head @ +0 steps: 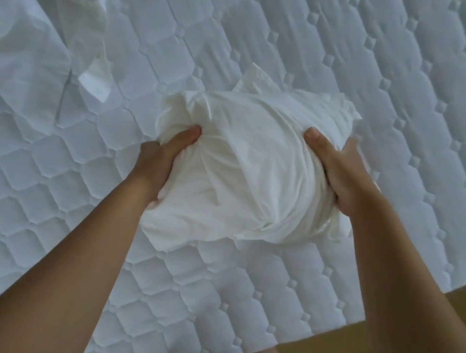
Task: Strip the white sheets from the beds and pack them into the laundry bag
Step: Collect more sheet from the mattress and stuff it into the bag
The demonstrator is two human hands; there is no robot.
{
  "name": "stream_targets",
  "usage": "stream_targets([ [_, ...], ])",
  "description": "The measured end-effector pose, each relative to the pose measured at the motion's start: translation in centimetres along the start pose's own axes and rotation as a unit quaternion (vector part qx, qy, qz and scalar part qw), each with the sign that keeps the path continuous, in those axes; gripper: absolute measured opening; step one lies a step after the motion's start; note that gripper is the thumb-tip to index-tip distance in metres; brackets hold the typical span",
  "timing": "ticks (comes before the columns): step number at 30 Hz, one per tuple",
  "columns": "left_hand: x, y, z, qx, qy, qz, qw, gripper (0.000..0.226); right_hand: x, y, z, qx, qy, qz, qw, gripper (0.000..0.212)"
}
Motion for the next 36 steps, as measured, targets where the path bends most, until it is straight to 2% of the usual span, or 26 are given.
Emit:
stream_targets([
  [2, -0.1, -0.3, 0.3, -0.007, -0.021, -0.016, 1.000, 0.119, 0.0, -0.2, 0.4, 0.010, 0.008, -0.012, 1.000, 0.113],
  [4, 0.2, -0.1, 0.3, -0.029, -0.014, -0.018, 0.999, 0.122, 0.3, -0.3, 0.2, 0.009, 0.018, -0.025, 0.999, 0.104],
  [6, 0.7, -0.2, 0.2, -0.051, -0.006, -0.035, 0.998, 0.117, 0.7, -0.4, 0.4, 0.014, 0.007, -0.031, 0.999, 0.090],
  [7, 1.0, -0.5, 0.0, -0.054, 0.005, -0.049, 0.997, 0.111, 0.9, -0.4, 0.6, 0.021, -0.001, -0.034, 0.999, 0.090],
  [8, 1.0, -1.0, -0.1, -0.055, 0.012, -0.064, 0.996, 0.102, 1.0, -0.5, 0.8, 0.028, -0.012, -0.041, 0.999, 0.094],
  [9, 0.9, -1.4, -0.1, -0.049, 0.014, -0.074, 0.996, 0.083, 1.3, -0.6, 1.0, 0.031, -0.017, -0.049, 0.998, 0.101],
  [11, 0.8, -2.2, 0.3, -0.027, 0.016, -0.084, 0.996, 0.032, 1.8, -0.7, 1.2, 0.041, -0.016, -0.062, 0.997, 0.106],
  [12, 1.1, -2.5, 0.4, -0.021, 0.016, -0.091, 0.996, 0.021, 1.9, -0.7, 1.3, 0.049, -0.017, -0.065, 0.996, 0.106],
  [15, 1.0, -2.8, 0.7, -0.006, -0.002, -0.105, 0.994, 0.018, 2.1, -0.5, 1.7, 0.052, -0.023, -0.064, 0.996, 0.106],
  [17, 0.7, -2.7, 0.4, -0.009, -0.001, -0.113, 0.994, 0.029, 1.9, -0.5, 1.7, 0.051, -0.020, -0.070, 0.996, 0.105],
  [20, 0.4, -1.7, -0.3, -0.001, 0.002, -0.076, 0.997, 0.065, 1.2, -0.6, 1.3, 0.043, -0.013, -0.056, 0.997, 0.095],
  [21, 0.5, -1.1, -0.3, 0.004, -0.013, -0.041, 0.999, 0.071, 0.9, -0.6, 1.3, 0.040, -0.008, -0.039, 0.998, 0.089],
  [23, 0.2, 0.9, 0.2, 0.012, -0.069, 0.064, 0.995, 0.068, 0.6, -0.4, 1.3, 0.029, 0.011, -0.006, 1.000, 0.086],
  [25, -0.9, 2.4, 1.4, 0.048, -0.148, 0.158, 0.975, 0.071, 0.3, -0.3, 0.9, 0.016, 0.027, 0.013, 0.999, 0.086],
  [27, -2.0, 2.9, 2.4, 0.113, -0.185, 0.213, 0.953, 0.074, 0.3, -0.5, 0.4, 0.011, 0.031, 0.010, 0.999, 0.086],
  [28, -2.2, 2.8, 2.7, 0.134, -0.182, 0.218, 0.950, 0.070, 0.3, -0.7, 0.3, 0.009, 0.025, 0.005, 1.000, 0.086],
  [29, -2.0, 2.5, 2.4, 0.132, -0.156, 0.190, 0.960, 0.069, 0.3, -0.8, 0.2, 0.005, 0.021, -0.002, 1.000, 0.086],
  [32, -1.8, -0.1, 1.2, 0.053, -0.072, 0.009, 0.996, 0.107, 0.2, -0.9, 0.1, -0.011, 0.015, -0.019, 1.000, 0.075],
  [33, -1.9, -0.6, 1.3, 0.045, -0.078, -0.012, 0.996, 0.117, 0.2, -0.9, 0.2, -0.011, 0.010, -0.023, 1.000, 0.069],
  [36, -1.1, -0.8, 1.4, 0.069, -0.089, 0.030, 0.993, 0.128, 0.6, -1.2, 0.6, 0.002, -0.011, -0.036, 0.999, 0.063],
])
Point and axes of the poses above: each hand's wrist, its own x-axis towards the middle knuckle, its own y-axis out of the back of the hand, z = x × y, the point moved 10 cm from there along x, towards the middle knuckle, and after that the axes turned 13 degrees about y, right-handed, at the moved point
